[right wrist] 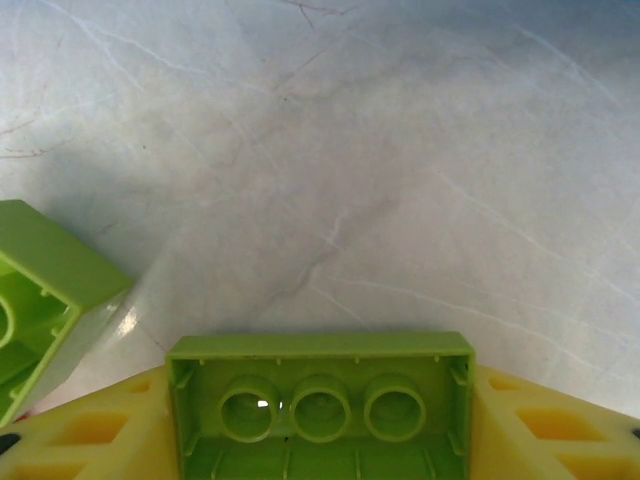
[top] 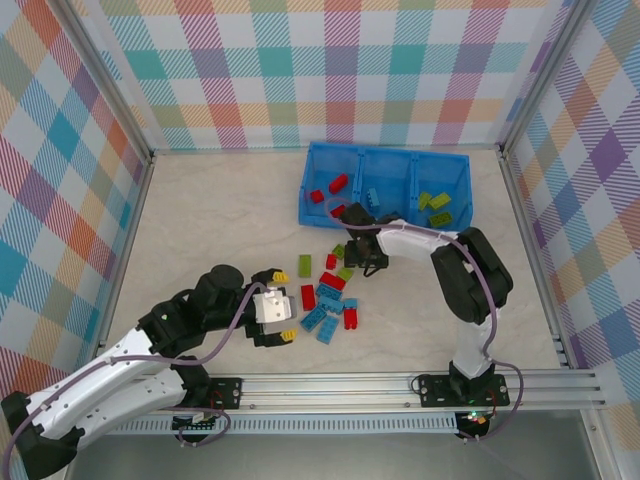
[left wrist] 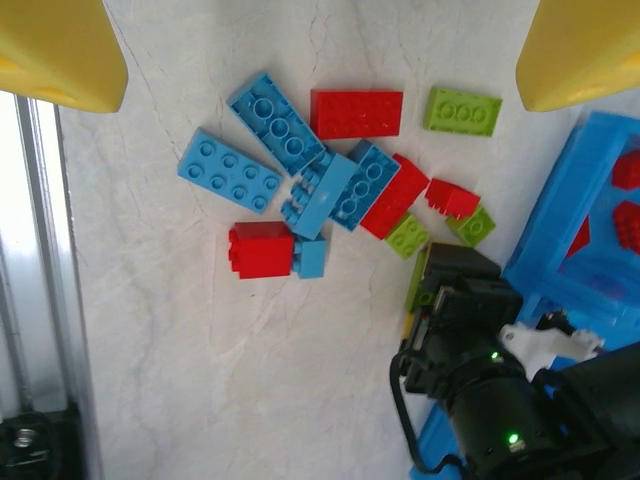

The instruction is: Sort the legos into containers by color

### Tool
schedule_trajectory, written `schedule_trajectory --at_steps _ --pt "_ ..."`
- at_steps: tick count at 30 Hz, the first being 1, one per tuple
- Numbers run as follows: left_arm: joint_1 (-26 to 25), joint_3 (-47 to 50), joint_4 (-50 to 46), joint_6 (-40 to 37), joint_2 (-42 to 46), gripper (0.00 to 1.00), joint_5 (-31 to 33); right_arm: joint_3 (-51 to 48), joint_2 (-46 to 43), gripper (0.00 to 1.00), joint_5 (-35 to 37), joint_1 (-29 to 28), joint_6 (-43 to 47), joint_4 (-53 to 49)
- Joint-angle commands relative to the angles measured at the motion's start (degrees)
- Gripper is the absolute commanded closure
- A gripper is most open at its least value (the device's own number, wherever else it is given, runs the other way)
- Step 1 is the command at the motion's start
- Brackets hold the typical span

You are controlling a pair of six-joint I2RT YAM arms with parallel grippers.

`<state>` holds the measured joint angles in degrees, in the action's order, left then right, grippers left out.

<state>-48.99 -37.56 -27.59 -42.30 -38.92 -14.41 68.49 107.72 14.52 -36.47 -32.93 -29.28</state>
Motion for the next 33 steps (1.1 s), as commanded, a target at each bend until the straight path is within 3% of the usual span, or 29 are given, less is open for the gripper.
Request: schedule_trajectory --at_steps 1,7,12,16,19,25,33 --pt "-0.1 1.6 -0.8 -4.4 1.9 0.00 -4.5 -3.4 -6.9 0.48 0.0 -0.1 -1.7 1.6" --pt "0.0 2.4 2.2 -2.8 2.4 0.00 -3.4 -10.6 -23.6 0.49 2.1 4.0 -3.6 6.3" --pt "0.1 2.6 7.3 3.3 0.8 0.00 2.5 -13.2 -33.3 0.52 -0.3 16.2 -2.5 8.8" --pt "1.0 2.3 10.2 8.2 -0.2 0.00 6.0 -9.0 -28.8 0.53 -2.2 26.1 1.2 8.9" --pt "2.0 2.2 11.2 10.2 -0.6 0.00 6.6 -3.8 -21.3 0.50 -4.9 29.9 2.5 8.7" --pt "2.5 2.0 10.8 12.1 -0.4 0.00 8.3 2.6 -12.4 0.34 -6.9 32.1 1.7 9.1" --pt "3.9 2.8 14.1 15.2 -1.1 0.00 8.1 3.0 -14.4 0.16 -7.1 32.9 2.7 8.8"
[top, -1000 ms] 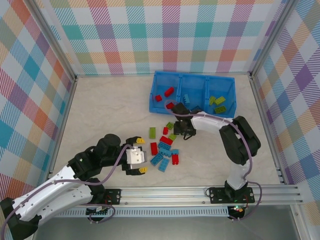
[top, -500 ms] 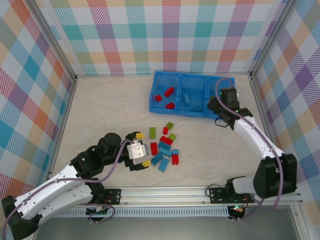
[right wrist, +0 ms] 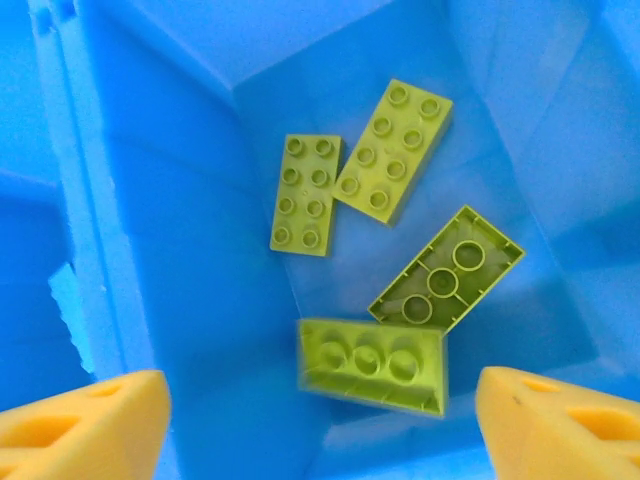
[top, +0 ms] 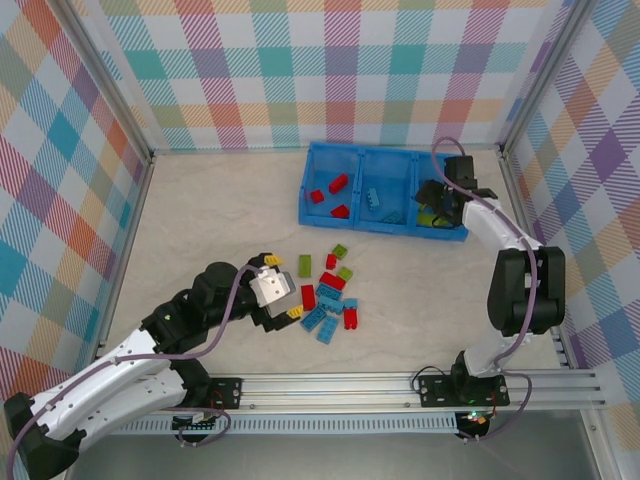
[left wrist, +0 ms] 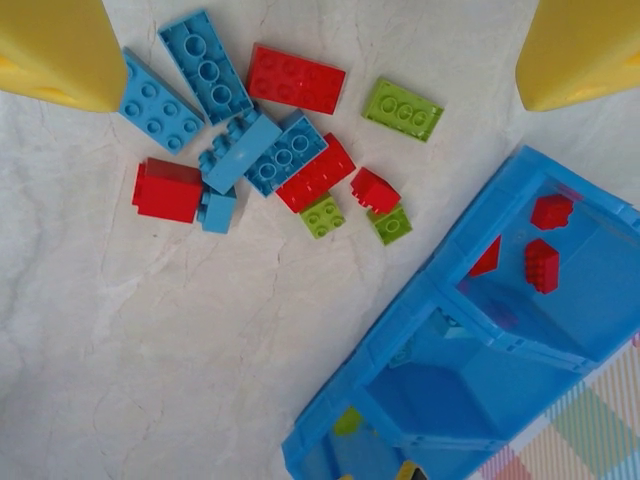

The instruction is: Sort the legos into containers by color

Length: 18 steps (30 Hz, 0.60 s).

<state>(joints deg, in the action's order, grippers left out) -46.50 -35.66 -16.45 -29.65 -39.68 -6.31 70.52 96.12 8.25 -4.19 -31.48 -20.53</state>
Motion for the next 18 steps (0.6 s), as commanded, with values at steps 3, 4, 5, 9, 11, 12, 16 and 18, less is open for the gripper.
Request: schedule_trajectory --at_steps 3,4,5,9,11,12,16,18 --pt "3.0 0.0 3.4 5.5 -2.1 0.00 -0.8 0.1 -5.0 0.13 -1.9 0.8 2.0 -0.3" --pt "3.7 -0.6 3.4 7.1 -2.8 0.00 -1.0 -0.3 -6.2 0.12 -2.9 0.8 2.0 -0.6" --pt "4.4 -1.5 3.1 9.6 -3.8 0.00 -0.5 -1.0 -7.8 0.12 -4.6 0.8 2.1 -0.6" --pt "6.2 -10.0 -5.4 23.7 -10.5 0.00 7.4 -5.4 -15.9 0.12 -15.4 0.2 2.4 -0.9" --pt "6.3 -17.3 -14.4 31.3 -15.2 0.00 11.4 -7.9 -20.5 0.12 -19.7 -1.6 3.2 -2.3" --pt "6.2 -20.8 -19.1 34.8 -17.8 0.00 12.1 -9.0 -22.7 0.12 -22.0 -3.3 4.2 -3.6" --pt "4.9 -24.7 -25.8 45.8 -23.0 0.04 11.6 -12.7 -29.9 0.13 -29.5 -13.0 8.6 -10.9" --pt "2.9 -23.5 -25.6 49.4 -24.2 0.07 9.5 -13.7 -31.7 0.13 -29.0 -18.8 9.4 -15.5"
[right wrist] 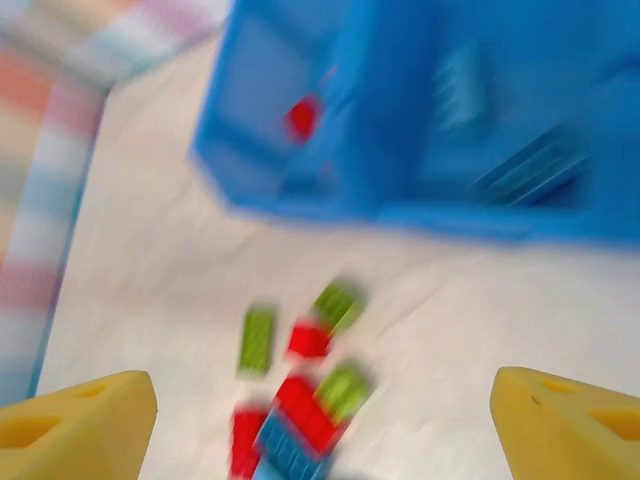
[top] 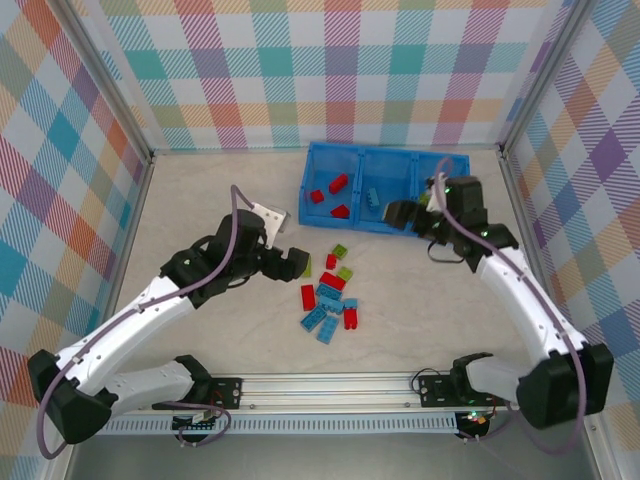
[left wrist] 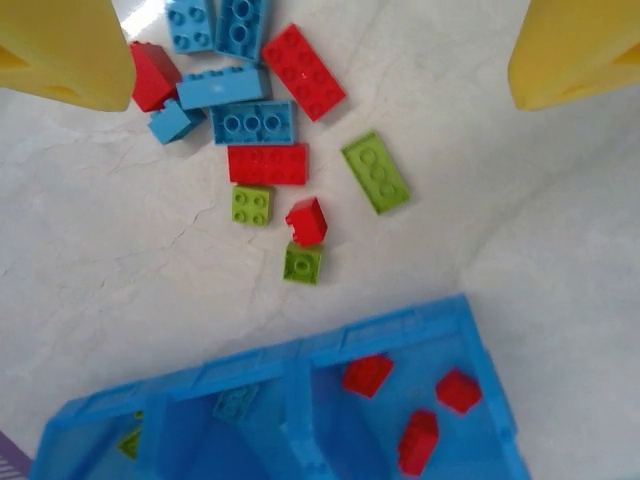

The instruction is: Sort the legos into containers by color

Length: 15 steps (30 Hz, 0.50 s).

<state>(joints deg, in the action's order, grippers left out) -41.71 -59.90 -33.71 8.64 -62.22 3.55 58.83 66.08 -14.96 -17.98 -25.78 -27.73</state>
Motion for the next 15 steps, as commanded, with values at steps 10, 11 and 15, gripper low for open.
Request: schedule_trajectory --at_steps 10,11,15 --pt "-14.2 8.3 -6.5 12.3 -10.7 0.25 -6.7 -10.3 -10.7 0.13 -6.7 -13.3 -1.5 -10.9" --pt "-14.6 8.9 -6.1 12.3 -11.8 0.28 -6.7 -10.5 -10.9 0.13 -6.5 -13.3 -1.7 -10.7" --pt "-15.5 10.2 -3.0 11.0 -16.1 0.34 -7.9 -10.7 -10.1 0.13 -6.0 -13.3 -2.3 -9.5"
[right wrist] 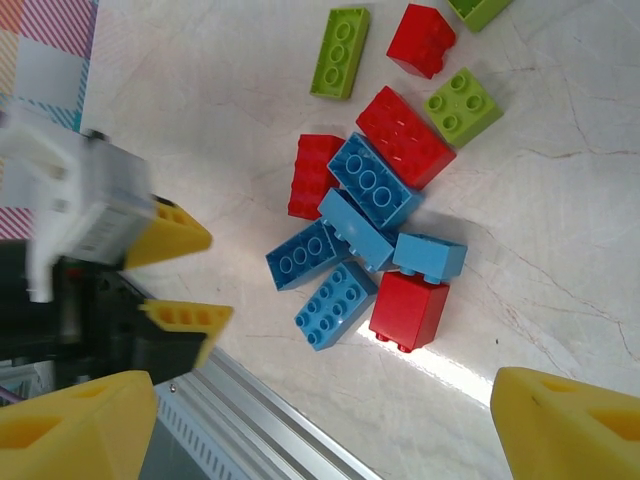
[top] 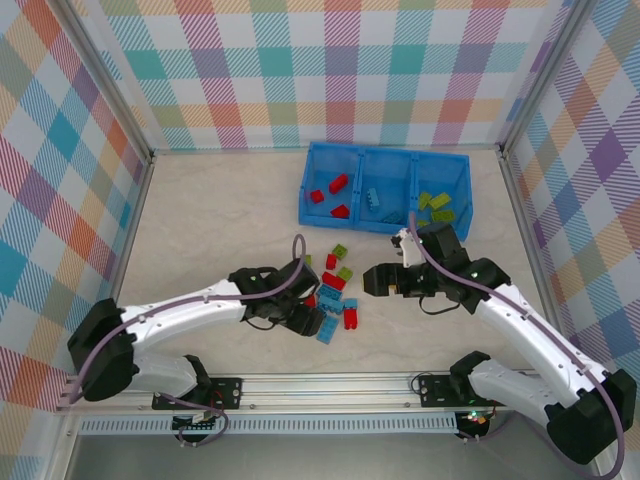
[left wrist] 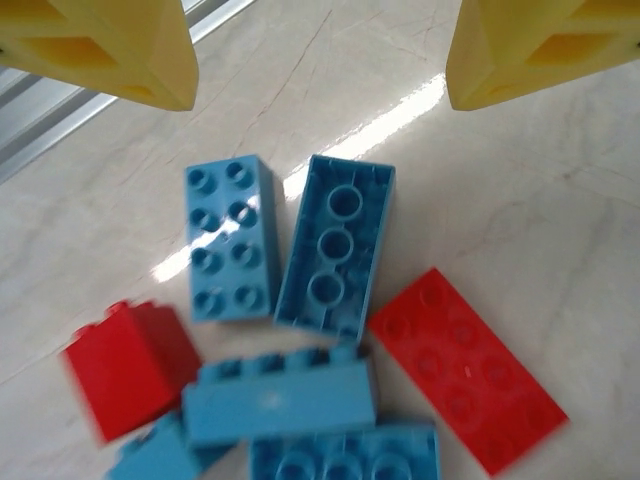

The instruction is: Sort the legos into containers by color

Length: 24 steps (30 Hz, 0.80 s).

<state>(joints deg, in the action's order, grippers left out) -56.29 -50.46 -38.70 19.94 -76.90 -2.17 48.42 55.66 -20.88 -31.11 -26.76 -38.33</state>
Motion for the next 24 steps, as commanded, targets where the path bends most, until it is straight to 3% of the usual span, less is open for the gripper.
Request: schedule_trajectory --at_steps 1,15,24 --pt "-0.9 1.1 3.1 -0.7 -2.5 0.35 -3.1 -0.1 0.9 0.13 0.5 -0.1 -1.3 0.8" --pt "-1.1 1.7 8.8 -3.9 -12.6 0.45 0.4 -0.4 1.8 0.13 0.9 -0.2 -2.6 0.7" --pt "-1.4 2.7 9.9 -4.1 -14.8 0.61 3.9 -0.4 1.4 0.13 0.7 -0.2 -2.7 0.5"
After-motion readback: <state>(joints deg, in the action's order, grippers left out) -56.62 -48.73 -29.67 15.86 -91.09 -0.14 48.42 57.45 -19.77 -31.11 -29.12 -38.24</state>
